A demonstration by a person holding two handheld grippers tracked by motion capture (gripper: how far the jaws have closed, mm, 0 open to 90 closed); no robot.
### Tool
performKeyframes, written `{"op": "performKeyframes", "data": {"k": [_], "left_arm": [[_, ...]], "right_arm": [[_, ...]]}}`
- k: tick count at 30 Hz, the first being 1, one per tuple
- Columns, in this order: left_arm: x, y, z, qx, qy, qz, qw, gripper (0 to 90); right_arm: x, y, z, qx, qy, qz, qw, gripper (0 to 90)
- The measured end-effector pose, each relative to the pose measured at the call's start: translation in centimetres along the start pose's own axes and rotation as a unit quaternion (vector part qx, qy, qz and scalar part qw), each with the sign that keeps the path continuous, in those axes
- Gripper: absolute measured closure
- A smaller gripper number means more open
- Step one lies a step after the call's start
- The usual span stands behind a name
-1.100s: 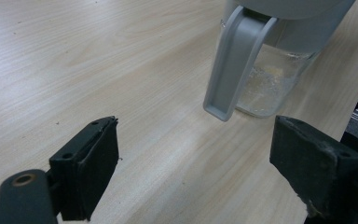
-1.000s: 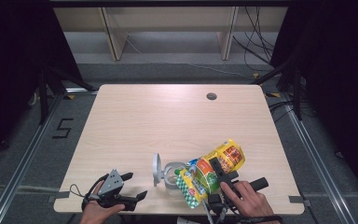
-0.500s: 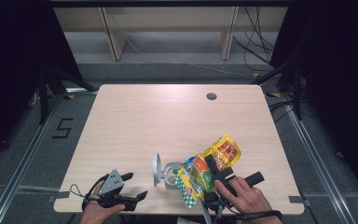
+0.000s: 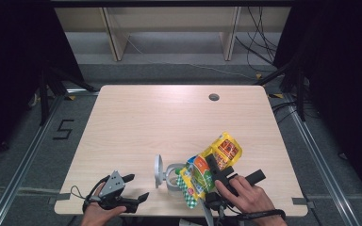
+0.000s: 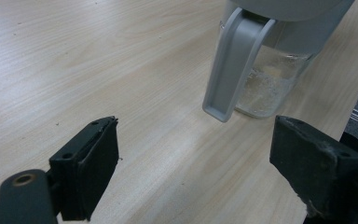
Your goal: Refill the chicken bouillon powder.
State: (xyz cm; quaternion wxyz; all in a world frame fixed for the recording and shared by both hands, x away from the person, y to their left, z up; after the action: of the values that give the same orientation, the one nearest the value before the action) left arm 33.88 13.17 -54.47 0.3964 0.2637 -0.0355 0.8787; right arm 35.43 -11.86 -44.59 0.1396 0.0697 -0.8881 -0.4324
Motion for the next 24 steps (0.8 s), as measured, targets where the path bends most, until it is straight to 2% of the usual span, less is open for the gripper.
{"op": "performKeyframes", "data": {"k": [1, 2, 4, 5, 8, 9, 10, 14, 16, 17, 18, 19, 20, 22, 23, 24], "left_arm": [[-0.02, 0.03, 0.0, 0.0, 0.0, 0.0, 1.0, 15.0], [-0.03, 0.14, -0.08, 0.013, -0.001, 0.001, 0.9999, 15.0], [-0.01, 0.11, -0.01, 0.009, 0.0, 0.001, 1.0, 15.0], [0.02, -0.01, 0.09, -0.003, 0.001, 0.0, 1.0, 15.0], [0.01, 0.01, 0.15, 0.001, 0.005, 0.0, 1.0, 15.0], [0.06, -0.11, 0.1, -0.004, 0.002, 0.002, 1.0, 15.0], [0.05, -0.04, 0.09, -0.001, 0.002, 0.001, 1.0, 15.0], [0.12, -0.01, 0.13, -0.001, 0.003, 0.001, 1.0, 15.0], [0.09, -0.13, 0.15, -0.005, 0.004, 0.002, 1.0, 15.0], [-0.02, 0.08, 0.23, 0.007, 0.012, -0.001, 0.9999, 15.0], [-0.02, 0.09, 0.2, 0.007, 0.01, -0.001, 0.9999, 15.0], [0.08, -0.18, 0.13, -0.007, 0.003, 0.003, 1.0, 15.0], [0.04, -0.04, 0.13, -0.002, 0.005, 0.0, 1.0, 14.9], [0.07, 0.03, 0.04, -0.002, -0.001, -0.001, 1.0, 15.0], [0.04, 0.19, -0.02, 0.013, 0.0, -0.001, 0.9999, 15.0], [0.04, 0.19, 0.0, 0.012, 0.001, 0.0, 0.9999, 15.0]], "right_arm": [[0.06, -0.09, 0.03, -0.006, -0.003, 0.001, 1.0, 54.2], [0.06, -0.1, 0.07, -0.005, -0.002, 0.0, 1.0, 54.2], [0.1, -0.2, 0.13, -0.007, -0.001, 0.0, 1.0, 54.4], [0.07, -0.21, 0.18, -0.007, 0.002, -0.002, 1.0, 54.4], [0.13, -0.25, 0.08, 0.0, -0.001, -0.001, 1.0, 54.4], [0.09, -0.32, 0.1, 0.002, 0.002, 0.005, 1.0, 54.4], [0.14, -0.24, 0.08, 0.004, -0.001, -0.002, 1.0, 54.5], [0.22, -0.24, 0.08, 0.005, 0.0, 0.002, 1.0, 54.5], [0.3, -0.07, -0.03, 0.005, -0.002, -0.005, 1.0, 54.5], [0.35, 0.0, -0.08, 0.004, -0.002, -0.007, 1.0, 54.5], [0.4, 0.06, -0.14, 0.006, -0.003, -0.008, 0.9999, 54.5], [0.42, 0.1, -0.16, 0.009, -0.004, -0.008, 0.9999, 54.5], [0.43, 0.08, -0.16, 0.013, -0.002, -0.003, 0.9999, 54.5], [0.47, 0.17, -0.21, 0.016, -0.005, -0.008, 0.9998, 54.5], [0.45, 0.05, -0.21, 0.019, -0.003, -0.001, 0.9998, 54.5], [0.47, 0.09, -0.29, 0.019, -0.005, -0.004, 0.9998, 54.5]]}}
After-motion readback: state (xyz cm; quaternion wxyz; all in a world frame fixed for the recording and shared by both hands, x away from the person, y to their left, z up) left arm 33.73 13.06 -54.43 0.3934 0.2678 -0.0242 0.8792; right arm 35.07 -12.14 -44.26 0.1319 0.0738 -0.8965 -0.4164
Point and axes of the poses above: each handheld gripper's, and its own axes: x roughly backward along the jaws, z roughly out of its top, y roughly to its right, the point moved 9 cm from there along -x, roughly forward along the jaws, and after that the axes turned 6 degrees about x, right-handed, at the moved point
